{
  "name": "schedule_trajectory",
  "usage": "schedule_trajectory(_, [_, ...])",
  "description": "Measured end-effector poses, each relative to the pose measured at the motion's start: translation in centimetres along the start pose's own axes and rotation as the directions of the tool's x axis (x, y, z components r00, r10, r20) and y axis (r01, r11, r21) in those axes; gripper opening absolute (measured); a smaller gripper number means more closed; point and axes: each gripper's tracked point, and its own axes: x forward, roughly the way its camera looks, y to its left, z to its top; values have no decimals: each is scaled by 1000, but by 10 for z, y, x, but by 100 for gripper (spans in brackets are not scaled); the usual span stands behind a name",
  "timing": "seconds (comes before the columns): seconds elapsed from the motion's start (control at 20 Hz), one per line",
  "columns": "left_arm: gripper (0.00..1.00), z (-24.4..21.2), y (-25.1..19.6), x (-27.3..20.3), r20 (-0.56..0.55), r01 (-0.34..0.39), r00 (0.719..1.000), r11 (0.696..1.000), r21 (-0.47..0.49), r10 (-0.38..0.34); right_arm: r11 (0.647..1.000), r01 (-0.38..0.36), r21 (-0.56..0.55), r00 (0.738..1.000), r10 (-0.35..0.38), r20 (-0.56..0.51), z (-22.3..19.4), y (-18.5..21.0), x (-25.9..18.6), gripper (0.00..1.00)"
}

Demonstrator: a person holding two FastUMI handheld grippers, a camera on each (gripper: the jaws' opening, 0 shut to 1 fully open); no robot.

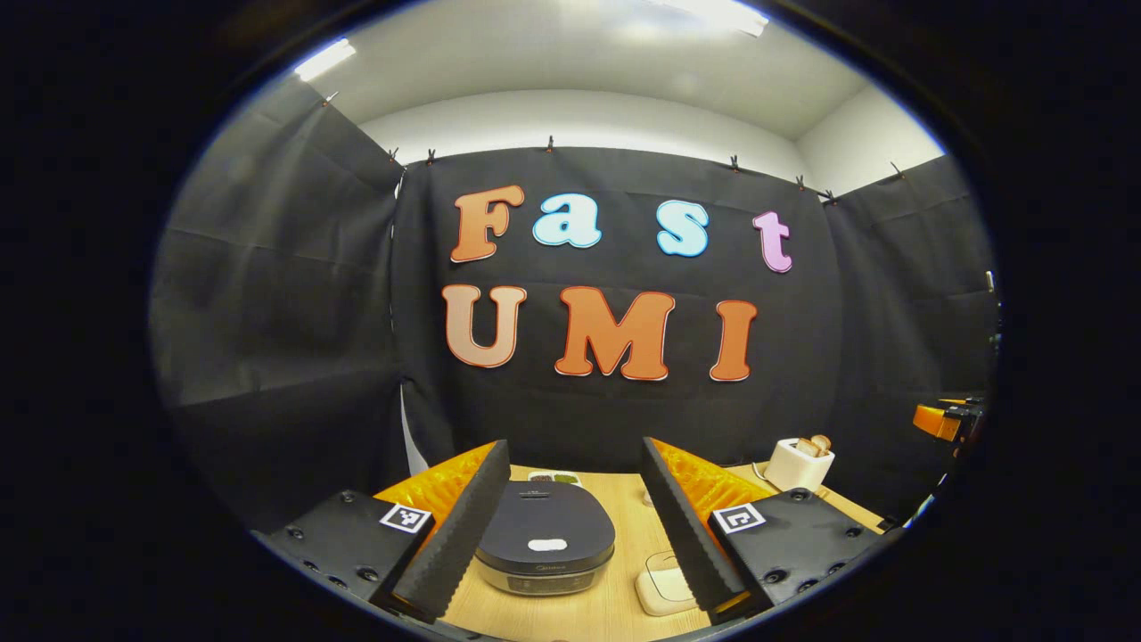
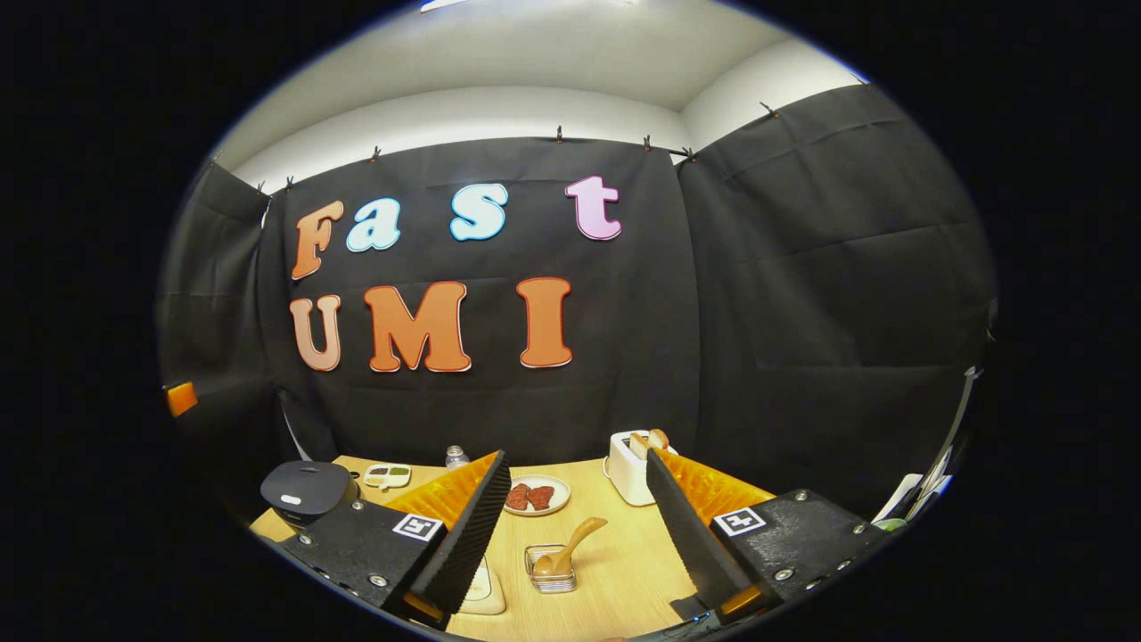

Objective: Close the left gripper, press the button to open the rice cooker; take a wooden spoon from the chopstick holder with the right hand, scoop a spoonful of rice and pour it into the rice cooker, then put the wooden spoon back into the chopstick holder.

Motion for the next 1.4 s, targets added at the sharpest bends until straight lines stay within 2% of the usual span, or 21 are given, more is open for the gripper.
schedule_trajectory(0.2, [100, 2, 1, 8, 7, 2, 1000, 1000, 0, -2, 1000, -7, -6, 1000, 7, -5, -1, 5, 2, 95])
schedule_trajectory(0.5, [32, 9, 7, 9, 31, -7, 1000, 1000, 20, 6, 1000, -13, -10, 1000, 13, -11, -1, 11, 7, 95])
schedule_trajectory(0.6, [15, 1, -1, 9, 5, 22, 1000, 999, 29, -22, 1000, -14, -15, 1000, 14, -8, 0, 13, 6, 95])
schedule_trajectory(0.75, [13, -5, 0, 8, -19, 2, 1000, 999, 36, -1, 1000, -18, -20, 1000, 18, -14, -4, 16, 5, 95])
schedule_trajectory(0.8, [6, -8, 2, 8, -31, -1, 1000, 1000, 27, 2, 1000, -21, -18, 1000, 20, -18, -5, 17, 4, 95])
schedule_trajectory(0.85, [6, -10, 3, 12, -43, -6, 999, 1000, 23, 7, 1000, -21, -17, 1000, 21, -21, -6, 18, 4, 95])
schedule_trajectory(0.95, [4, -21, -5, 17, -80, 33, 996, 999, 21, -32, 1000, -14, -23, 1000, 13, -20, -6, 15, 5, 95])
schedule_trajectory(1.0, [0, -29, -9, 20, -100, 54, 994, 998, 14, -52, 1000, -9, -24, 1000, 8, -20, -7, 13, 5, 95])
schedule_trajectory(1.1, [4, -50, -9, 31, -156, 72, 985, 997, -7, -72, 1000, -3, -18, 1000, 3, -22, -6, 12, 4, 95])
schedule_trajectory(1.3, [4, -88, -7, 56, -239, 86, 966, 994, -68, -99, 1000, 15, -15, 1000, -16, -27, -10, 4, 6, 95])
schedule_trajectory(1.4, [4, -105, -1, 70, -273, 81, 957, 994, -67, -97, 999, 29, -23, 999, -30, -37, -16, -1, 7, 95])
